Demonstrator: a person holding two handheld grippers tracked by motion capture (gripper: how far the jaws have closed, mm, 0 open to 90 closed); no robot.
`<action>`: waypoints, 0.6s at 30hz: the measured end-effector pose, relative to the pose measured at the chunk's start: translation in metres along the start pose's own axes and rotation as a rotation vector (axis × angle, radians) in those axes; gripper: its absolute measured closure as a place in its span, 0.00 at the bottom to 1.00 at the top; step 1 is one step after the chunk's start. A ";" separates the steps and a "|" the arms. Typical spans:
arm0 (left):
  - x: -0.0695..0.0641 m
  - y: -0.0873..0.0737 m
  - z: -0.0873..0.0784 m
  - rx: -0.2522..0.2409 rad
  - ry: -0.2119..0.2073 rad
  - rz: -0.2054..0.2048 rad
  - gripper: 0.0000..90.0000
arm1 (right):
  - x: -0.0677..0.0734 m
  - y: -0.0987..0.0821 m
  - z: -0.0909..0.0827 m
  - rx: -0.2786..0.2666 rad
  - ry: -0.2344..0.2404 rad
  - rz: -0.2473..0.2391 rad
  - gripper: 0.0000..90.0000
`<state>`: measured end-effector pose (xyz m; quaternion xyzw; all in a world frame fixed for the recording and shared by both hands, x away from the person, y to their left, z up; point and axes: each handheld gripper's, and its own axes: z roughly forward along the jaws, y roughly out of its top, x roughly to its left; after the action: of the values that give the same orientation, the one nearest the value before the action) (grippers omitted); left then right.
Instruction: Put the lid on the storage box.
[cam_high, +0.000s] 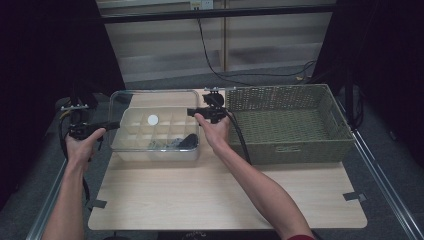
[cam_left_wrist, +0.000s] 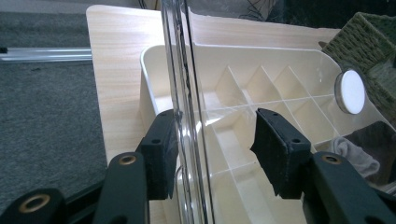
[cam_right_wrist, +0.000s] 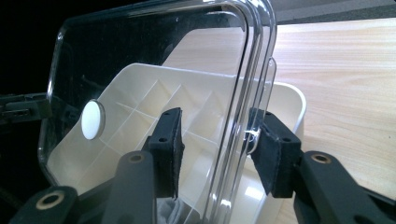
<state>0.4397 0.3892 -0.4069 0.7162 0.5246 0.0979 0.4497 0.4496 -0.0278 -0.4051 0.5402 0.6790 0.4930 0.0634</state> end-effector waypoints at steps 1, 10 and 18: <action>0.001 0.000 0.001 0.005 -0.001 -0.002 0.56 | 0.000 0.000 0.001 -0.001 -0.001 0.006 0.61; 0.002 0.001 0.007 0.024 0.002 -0.008 0.52 | -0.002 -0.004 0.006 0.000 -0.013 0.020 0.59; 0.005 -0.001 0.012 0.028 -0.006 -0.017 0.51 | -0.004 -0.007 0.011 0.005 -0.017 0.034 0.57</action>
<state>0.4485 0.3872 -0.4166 0.7184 0.5306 0.0844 0.4420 0.4534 -0.0238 -0.4177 0.5560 0.6704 0.4878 0.0596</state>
